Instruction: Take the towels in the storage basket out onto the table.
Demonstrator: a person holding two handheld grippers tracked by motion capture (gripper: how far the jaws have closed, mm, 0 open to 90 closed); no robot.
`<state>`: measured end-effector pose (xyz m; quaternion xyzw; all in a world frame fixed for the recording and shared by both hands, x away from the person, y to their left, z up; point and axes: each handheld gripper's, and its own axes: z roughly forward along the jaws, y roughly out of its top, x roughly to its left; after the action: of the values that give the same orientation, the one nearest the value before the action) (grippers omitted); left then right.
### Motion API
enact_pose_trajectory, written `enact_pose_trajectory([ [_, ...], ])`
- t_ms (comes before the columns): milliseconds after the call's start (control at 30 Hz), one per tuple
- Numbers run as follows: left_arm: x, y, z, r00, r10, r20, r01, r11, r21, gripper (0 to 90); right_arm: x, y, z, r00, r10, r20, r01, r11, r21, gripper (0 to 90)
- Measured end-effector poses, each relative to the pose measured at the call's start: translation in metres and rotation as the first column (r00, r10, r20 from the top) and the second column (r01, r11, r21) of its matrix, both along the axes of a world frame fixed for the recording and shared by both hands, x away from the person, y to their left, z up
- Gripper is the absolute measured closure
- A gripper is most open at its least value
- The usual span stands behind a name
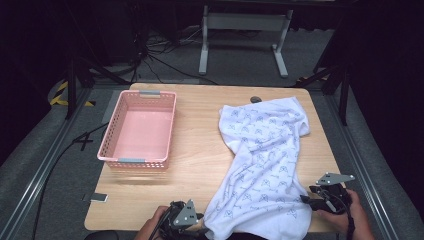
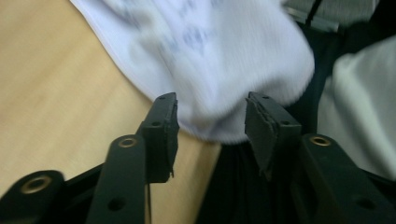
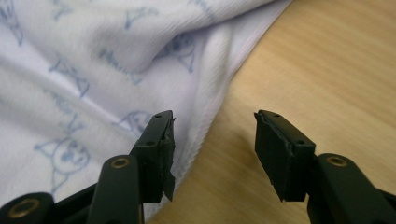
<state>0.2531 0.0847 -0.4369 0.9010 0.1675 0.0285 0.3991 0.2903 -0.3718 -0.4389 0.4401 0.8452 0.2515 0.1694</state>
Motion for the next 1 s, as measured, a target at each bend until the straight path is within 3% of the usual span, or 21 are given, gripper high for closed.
enact_pose_trajectory([
  [33, 0.005, -0.003, 0.003, 0.9999, 0.007, 0.012, -0.007, 0.9999, -0.008, 50.9, 0.002, 0.000, 0.003, 0.9998, 0.001, 0.019, -0.001, 0.9998, 0.019, 48.5],
  [100, 0.021, -0.016, 0.009, 0.9993, 0.007, 0.036, -0.007, 0.9999, -0.015, 49.1, 0.009, 0.003, 0.006, 0.9982, -0.015, 0.059, 0.014, 0.9999, 0.007, 48.2],
  [133, 0.033, -0.027, 0.012, 0.9981, 0.000, 0.062, 0.002, 0.9994, -0.035, 49.3, 0.012, 0.004, 0.006, 0.9975, -0.012, 0.070, 0.012, 0.9999, 0.004, 48.0],
  [233, 0.067, -0.054, 0.016, 0.9971, 0.022, 0.073, -0.018, 0.9988, -0.046, 49.7, 0.027, 0.005, 0.005, 0.9959, -0.041, 0.080, 0.040, 0.9991, 0.014, 48.4],
  [300, 0.091, -0.073, 0.015, 0.9938, 0.043, 0.103, -0.041, 0.9990, -0.017, 50.3, 0.039, 0.006, 0.001, 0.9944, -0.055, 0.091, 0.055, 0.9985, -0.004, 48.7],
  [333, 0.112, -0.089, 0.008, 0.9932, 0.073, 0.091, -0.072, 0.9974, -0.010, 49.9, 0.050, 0.005, -0.002, 0.9917, -0.087, 0.095, 0.087, 0.9962, 0.001, 49.2],
  [367, 0.112, -0.089, 0.008, 0.9932, 0.073, 0.091, -0.072, 0.9974, -0.010, 50.5, 0.050, 0.005, -0.002, 0.9917, -0.087, 0.095, 0.087, 0.9962, 0.001, 49.2],
  [400, 0.131, -0.103, -0.001, 0.9924, 0.104, 0.065, -0.104, 0.9945, -0.005, 51.4, 0.058, 0.005, -0.006, 0.9914, -0.094, 0.092, 0.095, 0.9955, -0.008, 48.8],
  [433, 0.131, -0.103, -0.001, 0.9924, 0.104, 0.065, -0.104, 0.9945, -0.005, 51.5, 0.058, 0.005, -0.006, 0.9914, -0.094, 0.092, 0.095, 0.9955, -0.008, 48.8],
  [467, 0.139, -0.110, -0.007, 0.9927, 0.107, 0.055, -0.108, 0.9940, 0.017, 51.5, 0.062, 0.005, -0.008, 0.9905, -0.097, 0.098, 0.099, 0.9949, -0.017, 48.5],
  [500, 0.146, -0.117, -0.015, 0.9885, 0.126, 0.084, -0.132, 0.9891, 0.066, 54.0, 0.065, 0.004, -0.008, 0.9903, -0.109, 0.086, 0.110, 0.9940, 0.003, 48.6],
  [533, 0.146, -0.117, -0.015, 0.9885, 0.126, 0.084, -0.132, 0.9891, 0.066, 55.7, 0.065, 0.004, -0.008, 0.9903, -0.109, 0.086, 0.110, 0.9940, 0.003, 48.6],
  [567, 0.148, -0.118, -0.018, 0.9908, 0.123, 0.056, -0.127, 0.9889, 0.078, 55.7, 0.065, 0.004, -0.008, 0.9904, -0.107, 0.088, 0.107, 0.9942, 0.002, 48.6],
  [600, 0.147, -0.119, -0.021, 0.9910, 0.115, 0.069, -0.122, 0.9857, 0.116, 56.5, 0.064, 0.002, -0.008, 0.9900, -0.110, 0.088, 0.111, 0.9938, 0.000, 48.6],
  [667, 0.141, -0.113, -0.021, 0.9917, 0.107, 0.070, -0.115, 0.9861, 0.120, 61.8, 0.059, 0.000, -0.007, 0.9886, -0.124, 0.085, 0.126, 0.9920, -0.009, 48.5],
  [733, 0.131, -0.099, -0.022, 0.9923, 0.092, 0.083, -0.102, 0.9867, 0.126, 67.3, 0.049, -0.006, -0.006, 0.9858, -0.146, 0.083, 0.150, 0.9876, -0.046, 49.0],
  [833, 0.115, -0.072, -0.023, 0.9921, 0.107, 0.066, -0.114, 0.9858, 0.123, 70.8, 0.034, -0.015, -0.004, 0.9816, -0.181, 0.063, 0.183, 0.9821, -0.043, 49.0],
  [867, 0.115, -0.072, -0.023, 0.9921, 0.107, 0.066, -0.114, 0.9858, 0.123, 70.9, 0.034, -0.015, -0.004, 0.9816, -0.181, 0.063, 0.183, 0.9821, -0.043, 49.0],
  [900, 0.104, -0.055, -0.023, 0.9933, 0.110, 0.035, -0.114, 0.9858, 0.123, 70.9, 0.022, -0.021, -0.004, 0.9799, -0.197, 0.036, 0.198, 0.9798, -0.031, 48.3],
  [1000, 0.093, -0.039, -0.022, 0.9948, 0.100, 0.016, -0.101, 0.9866, 0.128, 70.8, 0.013, -0.024, -0.003, 0.9803, -0.197, 0.013, 0.197, 0.9801, -0.023, 46.7],
])
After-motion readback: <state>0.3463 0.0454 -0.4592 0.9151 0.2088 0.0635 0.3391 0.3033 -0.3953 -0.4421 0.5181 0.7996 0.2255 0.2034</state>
